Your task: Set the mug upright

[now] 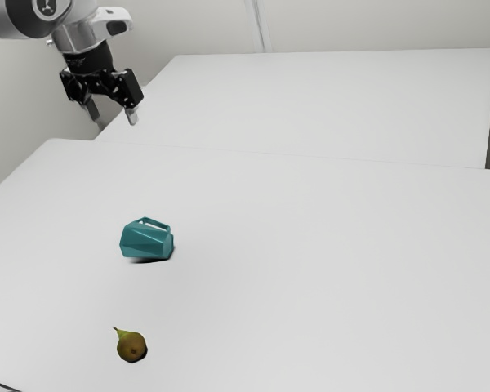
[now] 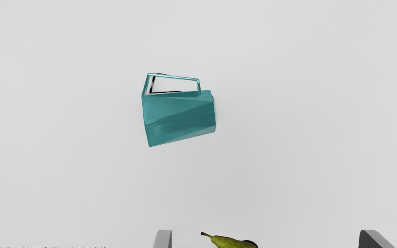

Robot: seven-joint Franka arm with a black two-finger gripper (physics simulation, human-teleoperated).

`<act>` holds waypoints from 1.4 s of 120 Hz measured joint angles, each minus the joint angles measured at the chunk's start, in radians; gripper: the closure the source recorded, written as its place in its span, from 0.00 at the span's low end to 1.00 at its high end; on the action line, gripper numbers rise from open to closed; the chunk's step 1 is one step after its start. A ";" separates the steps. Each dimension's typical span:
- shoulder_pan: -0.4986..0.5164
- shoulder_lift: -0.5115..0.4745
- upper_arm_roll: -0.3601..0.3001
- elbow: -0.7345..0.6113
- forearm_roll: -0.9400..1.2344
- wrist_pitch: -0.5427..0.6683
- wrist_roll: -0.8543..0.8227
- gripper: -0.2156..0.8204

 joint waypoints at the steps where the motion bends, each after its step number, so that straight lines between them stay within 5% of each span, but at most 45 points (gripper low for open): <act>1: 0.004 -0.001 0.000 -0.001 -0.002 0.000 0.000 0.22; 47: 0.136 -0.013 0.031 -0.089 -0.138 0.025 0.076 0.22; 72: 0.161 -0.014 0.113 -0.191 -0.259 0.098 0.171 0.22; 119: 0.187 -0.002 0.267 -0.417 -0.576 0.259 0.434 0.22; 168: 0.277 0.051 0.300 -0.616 -0.874 0.399 0.745 0.22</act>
